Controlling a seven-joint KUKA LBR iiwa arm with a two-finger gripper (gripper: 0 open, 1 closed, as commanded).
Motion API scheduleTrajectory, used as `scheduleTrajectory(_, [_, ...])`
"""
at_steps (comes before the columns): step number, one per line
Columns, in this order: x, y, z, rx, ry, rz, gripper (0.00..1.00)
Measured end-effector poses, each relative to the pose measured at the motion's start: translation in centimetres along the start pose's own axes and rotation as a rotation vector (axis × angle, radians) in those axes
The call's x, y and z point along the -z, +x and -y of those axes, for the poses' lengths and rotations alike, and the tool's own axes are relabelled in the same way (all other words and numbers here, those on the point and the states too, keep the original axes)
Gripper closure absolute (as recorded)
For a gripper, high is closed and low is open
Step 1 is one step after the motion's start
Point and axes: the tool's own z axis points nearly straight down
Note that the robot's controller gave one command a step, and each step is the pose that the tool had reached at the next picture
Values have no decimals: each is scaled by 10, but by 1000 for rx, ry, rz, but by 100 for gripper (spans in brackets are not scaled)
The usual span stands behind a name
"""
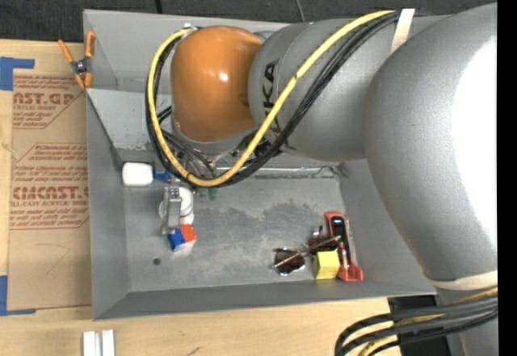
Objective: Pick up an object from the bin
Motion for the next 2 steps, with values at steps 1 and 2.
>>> scheduleTrajectory(1, [5, -2, 1, -2, -2, 7, 0])
scheduleTrajectory(2, [49, 7, 6, 20, 2, -1, 0])
